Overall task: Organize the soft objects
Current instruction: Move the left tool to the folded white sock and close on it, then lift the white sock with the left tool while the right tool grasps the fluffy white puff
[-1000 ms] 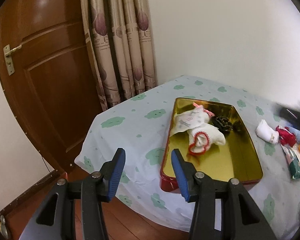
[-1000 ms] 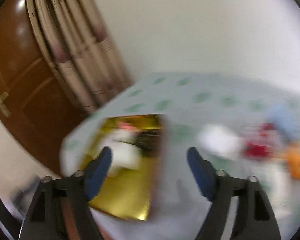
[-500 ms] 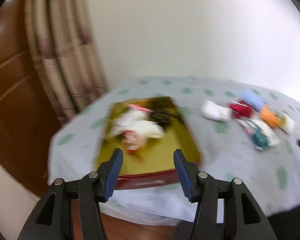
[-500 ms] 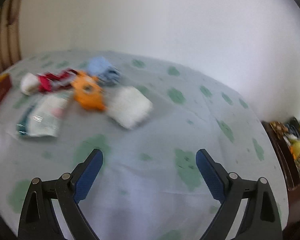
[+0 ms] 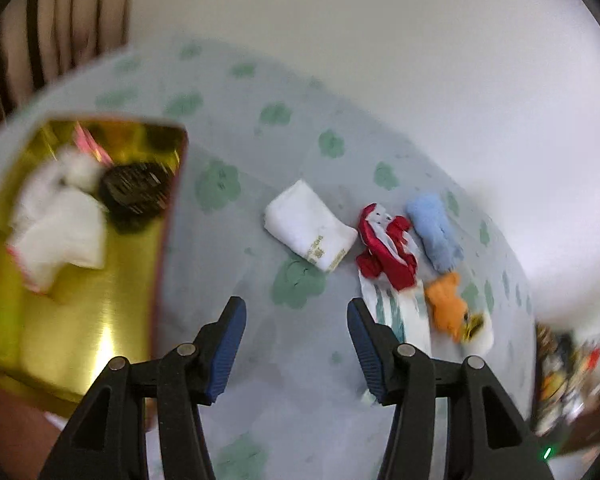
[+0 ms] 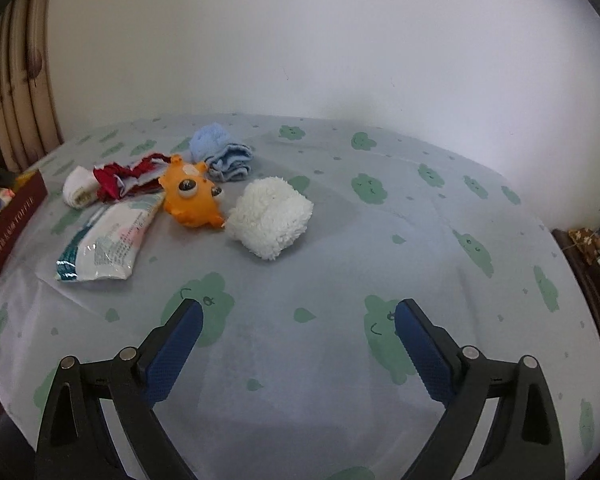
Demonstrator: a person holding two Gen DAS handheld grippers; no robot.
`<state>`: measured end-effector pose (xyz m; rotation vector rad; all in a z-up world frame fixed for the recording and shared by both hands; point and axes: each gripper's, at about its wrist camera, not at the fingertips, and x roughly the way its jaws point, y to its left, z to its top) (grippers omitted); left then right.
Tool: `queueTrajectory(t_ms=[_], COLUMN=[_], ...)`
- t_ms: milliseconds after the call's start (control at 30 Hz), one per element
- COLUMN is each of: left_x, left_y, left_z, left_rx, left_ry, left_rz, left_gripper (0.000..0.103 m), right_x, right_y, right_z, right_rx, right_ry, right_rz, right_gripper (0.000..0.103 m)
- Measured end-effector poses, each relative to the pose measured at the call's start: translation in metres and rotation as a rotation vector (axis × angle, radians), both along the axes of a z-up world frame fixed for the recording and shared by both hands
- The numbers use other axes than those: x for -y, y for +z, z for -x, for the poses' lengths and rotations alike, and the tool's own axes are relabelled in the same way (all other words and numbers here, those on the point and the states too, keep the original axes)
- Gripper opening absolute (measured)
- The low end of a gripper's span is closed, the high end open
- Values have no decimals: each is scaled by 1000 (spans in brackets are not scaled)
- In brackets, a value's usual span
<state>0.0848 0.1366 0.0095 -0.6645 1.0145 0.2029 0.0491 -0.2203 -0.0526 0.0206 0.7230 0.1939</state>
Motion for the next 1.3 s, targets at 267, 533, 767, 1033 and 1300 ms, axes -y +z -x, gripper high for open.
queueTrajectory(t_ms=[267, 533, 767, 1033, 1300], left_x=[-24, -30, -26, -13, -12], left_y=[-44, -61, -63, -66, -64], left_z=[-47, -80, -112, -140, -141], left_rx=[-120, -168, -169, -278, -265], left_ry=[151, 207, 160, 130, 45], left_rz=[197, 242, 205, 124, 68], left_gripper=[54, 54, 65, 79, 25], right_x=[28, 28, 31, 33, 41], right_y=[-5, -8, -11, -16, -20], right_z=[-6, -10, -13, -18, -22], right_rx=[-50, -70, -95, -134, -159], right_ry=[-11, 21, 41, 54, 40], right_rz=[-180, -203, -234, -261, -306], right_gripper=[96, 96, 96, 96, 99])
